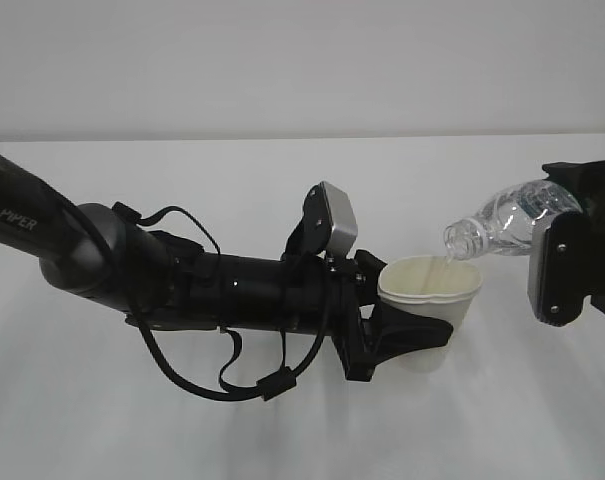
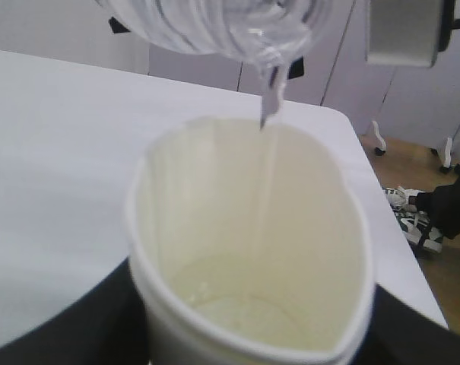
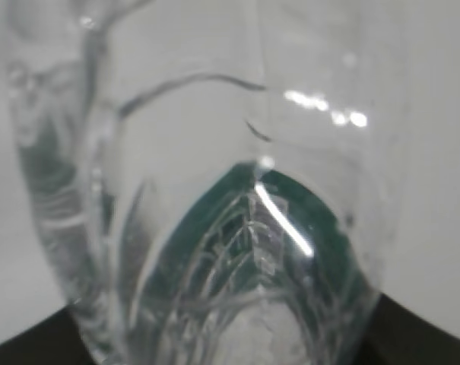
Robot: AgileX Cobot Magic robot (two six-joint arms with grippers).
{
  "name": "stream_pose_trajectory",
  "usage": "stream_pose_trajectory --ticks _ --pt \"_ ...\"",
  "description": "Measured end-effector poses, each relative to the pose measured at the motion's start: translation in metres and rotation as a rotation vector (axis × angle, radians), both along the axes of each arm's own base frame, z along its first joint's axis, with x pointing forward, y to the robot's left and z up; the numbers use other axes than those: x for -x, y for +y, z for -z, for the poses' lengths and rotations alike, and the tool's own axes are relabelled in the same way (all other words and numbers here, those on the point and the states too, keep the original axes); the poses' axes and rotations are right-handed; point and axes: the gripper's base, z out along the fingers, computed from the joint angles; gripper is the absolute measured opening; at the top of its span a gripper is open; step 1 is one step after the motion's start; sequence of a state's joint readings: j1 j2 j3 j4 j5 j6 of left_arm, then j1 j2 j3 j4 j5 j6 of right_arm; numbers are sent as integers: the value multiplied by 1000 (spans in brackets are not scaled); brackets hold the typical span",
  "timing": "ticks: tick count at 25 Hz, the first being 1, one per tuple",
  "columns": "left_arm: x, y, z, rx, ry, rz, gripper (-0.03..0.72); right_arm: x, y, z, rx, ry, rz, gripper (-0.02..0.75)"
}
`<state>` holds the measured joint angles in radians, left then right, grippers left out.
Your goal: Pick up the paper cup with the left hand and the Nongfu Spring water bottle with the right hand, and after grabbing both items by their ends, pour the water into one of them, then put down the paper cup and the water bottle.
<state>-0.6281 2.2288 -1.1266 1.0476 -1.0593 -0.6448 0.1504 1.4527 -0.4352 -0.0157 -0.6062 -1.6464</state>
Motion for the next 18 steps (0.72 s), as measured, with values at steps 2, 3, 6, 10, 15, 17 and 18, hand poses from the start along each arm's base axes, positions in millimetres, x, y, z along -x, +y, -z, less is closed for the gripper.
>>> stream_pose_trajectory --ticks 2,3,6,10,15,17,18 --pt "0 0 0 0 0 0 424 0 0 0 0 0 0 403" --pt "0 0 0 0 0 0 424 0 0 0 1 0 -1 403" --pt "0 0 0 0 0 0 424 0 0 0 1 0 -1 403" --pt "0 0 0 0 0 0 424 0 0 0 3 0 -2 403" --pt "0 0 0 0 0 0 424 0 0 0 3 0 -2 403" --pt "0 0 0 0 0 0 424 0 0 0 3 0 -2 403" --pt "0 0 0 0 0 0 424 0 0 0 3 0 -2 403"
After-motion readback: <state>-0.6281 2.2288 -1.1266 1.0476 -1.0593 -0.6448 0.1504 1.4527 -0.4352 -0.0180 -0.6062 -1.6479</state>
